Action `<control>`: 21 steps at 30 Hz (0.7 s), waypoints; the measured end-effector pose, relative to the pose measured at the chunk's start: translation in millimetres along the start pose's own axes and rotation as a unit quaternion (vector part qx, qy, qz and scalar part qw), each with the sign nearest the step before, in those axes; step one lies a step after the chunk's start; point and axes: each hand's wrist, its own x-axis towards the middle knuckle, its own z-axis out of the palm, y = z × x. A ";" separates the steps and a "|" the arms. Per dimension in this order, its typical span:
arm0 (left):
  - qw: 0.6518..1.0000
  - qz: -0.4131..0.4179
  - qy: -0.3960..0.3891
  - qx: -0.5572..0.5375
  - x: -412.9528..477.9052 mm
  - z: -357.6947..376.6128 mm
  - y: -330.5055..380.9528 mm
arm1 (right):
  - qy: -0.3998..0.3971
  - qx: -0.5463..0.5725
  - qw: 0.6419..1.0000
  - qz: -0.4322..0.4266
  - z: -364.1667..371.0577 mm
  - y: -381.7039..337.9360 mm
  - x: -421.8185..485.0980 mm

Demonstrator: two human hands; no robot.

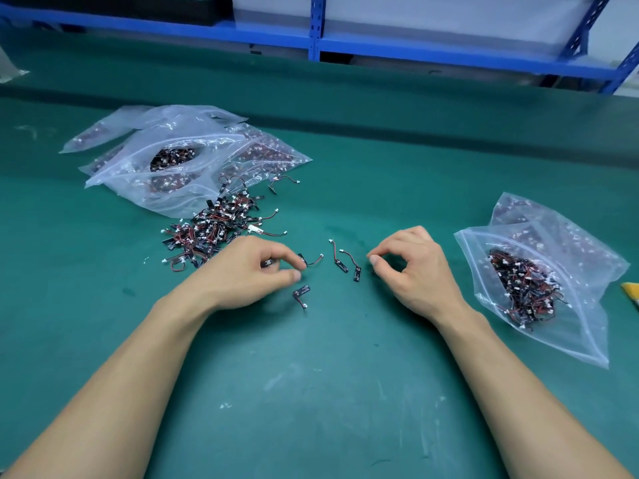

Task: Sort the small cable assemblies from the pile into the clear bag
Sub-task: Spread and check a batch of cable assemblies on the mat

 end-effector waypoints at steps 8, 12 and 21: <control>1.000 0.022 0.010 0.006 1.1 -1.5 -2.5 | 0.006 -0.001 1.000 0.008 -1.4 2.4 0.4; 0.998 0.052 0.009 0.024 -0.4 0.3 -4.4 | 0.007 0.002 1.000 0.013 -1.7 2.8 -0.1; 0.941 0.041 0.224 0.249 17.4 -10.7 -11.0 | 0.008 0.002 1.000 0.020 -1.7 1.9 0.8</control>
